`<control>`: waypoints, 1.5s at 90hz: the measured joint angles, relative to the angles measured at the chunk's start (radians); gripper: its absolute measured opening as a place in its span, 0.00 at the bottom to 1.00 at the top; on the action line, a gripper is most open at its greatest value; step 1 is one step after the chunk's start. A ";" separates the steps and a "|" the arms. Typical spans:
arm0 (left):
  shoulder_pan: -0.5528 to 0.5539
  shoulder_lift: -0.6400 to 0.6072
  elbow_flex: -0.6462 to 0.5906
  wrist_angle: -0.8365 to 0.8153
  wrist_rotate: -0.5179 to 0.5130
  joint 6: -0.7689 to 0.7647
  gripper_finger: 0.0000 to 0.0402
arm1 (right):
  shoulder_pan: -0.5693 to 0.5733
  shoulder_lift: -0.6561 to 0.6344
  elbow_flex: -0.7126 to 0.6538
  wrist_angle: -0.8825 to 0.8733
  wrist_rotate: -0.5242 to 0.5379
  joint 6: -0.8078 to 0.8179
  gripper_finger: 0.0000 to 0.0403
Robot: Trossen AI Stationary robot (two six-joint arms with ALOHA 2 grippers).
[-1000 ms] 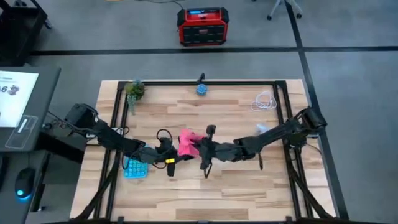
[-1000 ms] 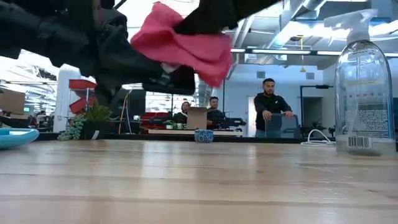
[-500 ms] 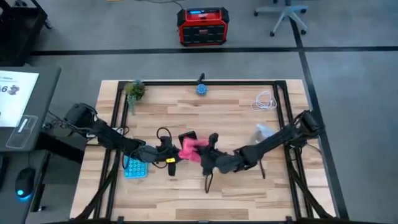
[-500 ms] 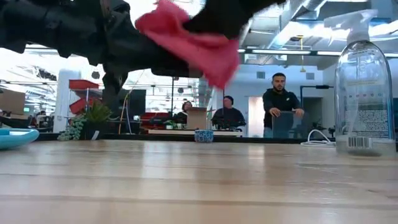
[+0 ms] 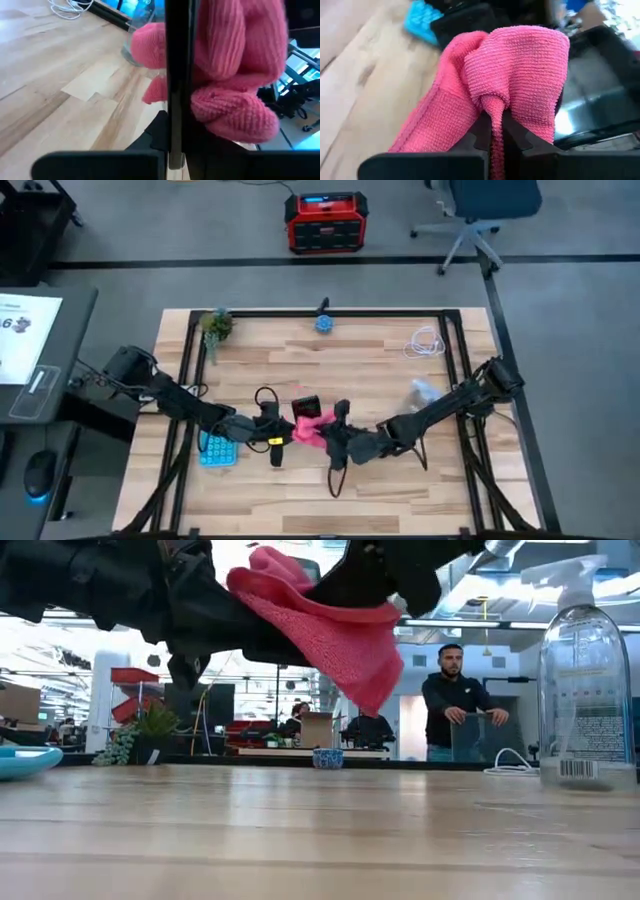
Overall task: Apply microfiber cloth
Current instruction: Wipe the front of the black cellphone using the pink microfiber cloth
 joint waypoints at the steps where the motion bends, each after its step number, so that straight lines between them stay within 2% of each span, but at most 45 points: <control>1: 0.000 0.000 0.000 0.001 -0.001 0.001 0.03 | 0.000 0.000 0.000 0.007 0.003 -0.004 0.00; 15: 0.000 -0.005 0.005 0.022 -0.008 -0.004 0.03 | -0.018 0.003 0.007 0.216 0.071 -0.096 0.00; 24: 0.000 -0.005 0.004 0.016 -0.017 -0.017 0.03 | -0.061 -0.001 0.041 0.280 0.111 -0.021 0.00; 39: -0.001 -0.002 0.002 -0.002 -0.002 -0.021 0.03 | -0.087 -0.001 0.051 0.237 -0.031 0.003 0.00; 54: -0.001 -0.001 0.001 -0.009 -0.001 -0.008 0.03 | -0.074 0.002 0.054 0.049 -0.147 0.029 0.00; 62: -0.001 -0.001 0.001 -0.007 -0.003 -0.001 0.03 | -0.061 0.003 0.054 -0.032 -0.167 0.061 0.00; 69: 0.000 -0.001 0.001 -0.006 -0.018 -0.001 0.02 | -0.048 0.003 0.054 -0.070 -0.118 0.095 0.00; 83: 0.001 -0.001 0.001 0.006 -0.060 -0.006 0.02 | -0.006 0.005 0.053 -0.128 0.161 0.231 0.00; 88: 0.001 -0.001 0.001 0.008 -0.084 -0.012 0.02 | 0.004 0.005 0.052 -0.148 0.219 0.299 0.00; 98: -0.001 -0.001 0.001 0.017 -0.127 -0.013 0.02 | 0.022 0.005 0.048 -0.154 0.236 0.399 0.00; 112: -0.002 0.003 0.001 0.115 -0.167 0.050 0.02 | 0.031 0.005 0.029 -0.140 0.237 0.478 0.00; 117: -0.002 0.004 0.000 0.139 -0.177 0.070 0.02 | 0.031 0.005 0.029 -0.111 0.228 0.470 0.00; 135: -0.006 0.004 0.016 0.174 -0.177 0.108 0.02 | 0.030 0.005 0.028 0.020 0.077 0.337 0.00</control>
